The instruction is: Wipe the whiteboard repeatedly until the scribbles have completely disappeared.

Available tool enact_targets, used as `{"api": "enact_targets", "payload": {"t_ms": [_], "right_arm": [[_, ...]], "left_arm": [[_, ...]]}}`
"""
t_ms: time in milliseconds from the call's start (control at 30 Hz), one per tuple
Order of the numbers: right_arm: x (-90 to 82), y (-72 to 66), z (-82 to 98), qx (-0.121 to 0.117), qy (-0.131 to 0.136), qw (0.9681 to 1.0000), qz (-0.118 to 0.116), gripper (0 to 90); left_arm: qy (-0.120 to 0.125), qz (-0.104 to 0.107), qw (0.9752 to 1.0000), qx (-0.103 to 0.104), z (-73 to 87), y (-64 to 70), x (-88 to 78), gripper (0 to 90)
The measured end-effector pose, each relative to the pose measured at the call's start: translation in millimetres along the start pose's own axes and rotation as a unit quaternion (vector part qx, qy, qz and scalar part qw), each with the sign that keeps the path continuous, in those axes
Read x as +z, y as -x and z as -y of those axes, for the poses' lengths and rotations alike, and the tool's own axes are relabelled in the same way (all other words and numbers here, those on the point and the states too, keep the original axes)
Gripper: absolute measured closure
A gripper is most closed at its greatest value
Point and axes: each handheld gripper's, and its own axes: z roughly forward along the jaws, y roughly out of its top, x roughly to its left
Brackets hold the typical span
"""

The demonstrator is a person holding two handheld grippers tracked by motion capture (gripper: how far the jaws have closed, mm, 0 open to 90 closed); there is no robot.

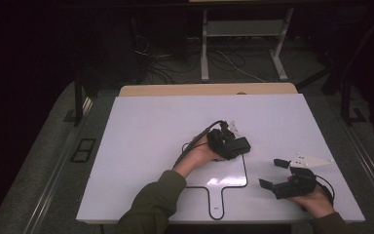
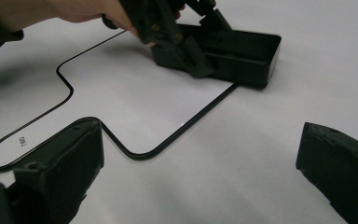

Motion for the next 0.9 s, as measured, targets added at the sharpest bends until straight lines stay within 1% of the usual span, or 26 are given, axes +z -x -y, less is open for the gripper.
{"api": "enact_targets", "payload": {"t_ms": [67, 133, 200, 267, 367, 400, 433, 500, 533, 567, 600, 633, 667, 733, 800, 833, 867, 900], "right_arm": [[-0.5, 0.7, -0.1, 0.001, 0.001, 1.0, 0.0, 0.0], [-0.9, 1.2, 0.1, 0.001, 0.002, 1.0, 0.0, 0.0], [-1.0, 1.4, 0.2, 0.001, 0.001, 1.0, 0.0, 0.0], [-1.2, 1.4, 0.3, 0.001, 0.001, 1.0, 0.0, 0.0], [-1.4, 1.6, 0.3, 0.001, 0.003, 1.0, 0.0, 0.0], [-1.6, 1.7, 0.2, 0.001, 0.002, 1.0, 0.0, 0.0], [-1.5, 1.7, 0.2, 0.001, 0.002, 1.0, 0.001, 0.0], [-1.3, 1.5, 0.2, 0.001, 0.002, 1.0, 0.0, 0.0], [-1.2, 1.5, 0.2, 0.0, 0.001, 1.0, 0.0, 0.0], [-1.2, 1.4, 0.2, 0.0, 0.001, 1.0, 0.0, 0.0], [-1.1, 1.4, 0.2, 0.001, 0.0, 1.0, 0.0, 0.0], [-1.2, 1.4, 0.2, 0.001, 0.001, 1.0, 0.0, 0.0], [-1.3, 1.5, 0.2, 0.001, 0.002, 1.0, 0.0, 0.0], [-1.5, 1.5, 0.3, 0.001, 0.002, 1.0, 0.001, 0.0], [-1.8, 1.3, 0.2, 0.001, 0.002, 1.0, 0.001, 0.0], [-2.0, 1.2, 0.1, 0.001, 0.002, 1.0, 0.001, 0.0], [-2.1, 1.2, 0.2, 0.001, 0.003, 1.0, 0.001, 0.0], [-2.2, 1.4, 0.2, 0.001, 0.002, 1.0, 0.0, 0.0]], "left_arm": [[-0.006, -0.011, 0.9999, -0.006, 0.4, -9.7, -1.0, 39.3], [-0.002, -0.02, 0.9995, -0.023, 2.7, -19.6, -1.6, 39.3], [-0.003, -0.024, 0.9993, -0.028, 3.5, -25.4, -2.1, 39.3], [-0.002, -0.026, 0.9992, -0.031, 3.8, -26.9, -1.9, 39.2], [-0.005, -0.027, 0.9992, -0.028, 2.7, -23.5, -2.2, 39.2], [-0.007, -0.025, 0.9994, -0.022, 2.1, -21.1, -2.3, 39.2], [-0.011, -0.019, 0.9996, -0.02, 1.4, -19.2, -2.3, 39.2], [-0.013, -0.009, 0.9999, -0.006, -1.0, -11.0, -1.2, 39.2], [-0.009, -0.003, 0.9999, -0.005, -2.3, -6.4, 0.1, 39.2], [-0.011, 0.0, 0.9999, 0.001, -3.2, -3.4, 0.5, 39.2], [-0.014, 0.006, 0.9998, 0.014, -4.8, 1.2, 1.1, 39.2], [-0.007, 0.008, 0.9999, 0.012, -5.7, 5.4, 2.6, 39.2], [-0.006, 0.008, 0.9999, 0.014, -6.6, 7.3, 3.3, 39.2], [-0.008, 0.01, 0.9998, 0.015, -6.7, 5.5, 3.5, 39.2], [0.005, 0.005, 1.0, -0.005, -4.8, 1.7, 4.6, 39.2], [-0.002, 0.0, 1.0, 0.0, -3.9, -3.4, 3.0, 39.2], [0.003, -0.005, 1.0, -0.008, -2.9, -5.8, 3.0, 39.2], [-0.003, -0.009, 0.9999, -0.005, -2.2, -9.1, 1.6, 39.2]]}}
